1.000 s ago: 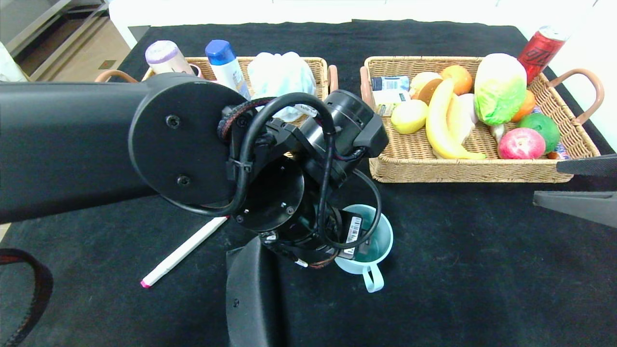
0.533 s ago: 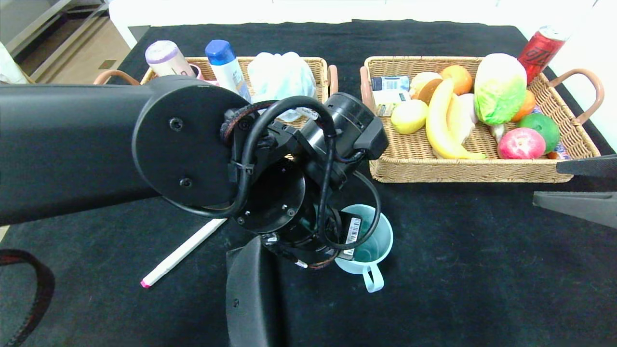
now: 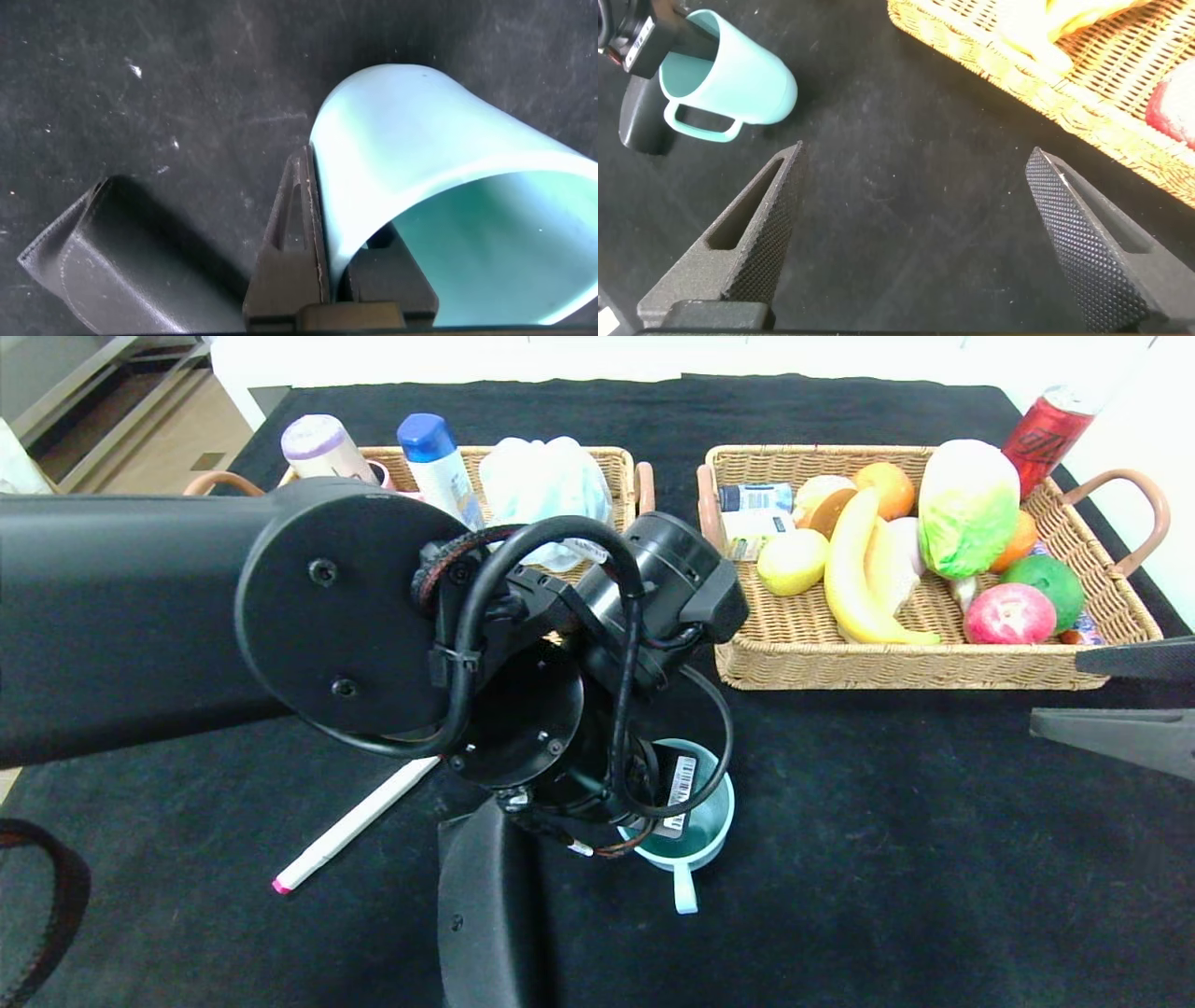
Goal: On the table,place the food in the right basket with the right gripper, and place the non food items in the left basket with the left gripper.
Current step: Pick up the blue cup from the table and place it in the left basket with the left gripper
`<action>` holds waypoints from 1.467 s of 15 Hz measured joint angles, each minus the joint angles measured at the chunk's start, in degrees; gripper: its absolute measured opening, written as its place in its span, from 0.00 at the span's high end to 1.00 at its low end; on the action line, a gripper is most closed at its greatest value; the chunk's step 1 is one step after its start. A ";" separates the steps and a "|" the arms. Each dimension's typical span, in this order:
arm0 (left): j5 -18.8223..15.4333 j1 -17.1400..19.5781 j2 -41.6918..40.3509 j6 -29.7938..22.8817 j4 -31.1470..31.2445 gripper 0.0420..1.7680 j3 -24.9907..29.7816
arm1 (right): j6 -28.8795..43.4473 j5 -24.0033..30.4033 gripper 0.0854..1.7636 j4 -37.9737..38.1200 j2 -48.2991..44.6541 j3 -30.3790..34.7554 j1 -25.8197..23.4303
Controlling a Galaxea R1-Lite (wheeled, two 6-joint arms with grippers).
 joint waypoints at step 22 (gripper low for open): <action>-0.66 1.88 -9.20 -1.38 -0.09 0.92 0.79 | -0.07 -0.01 0.03 0.02 0.59 0.02 -0.09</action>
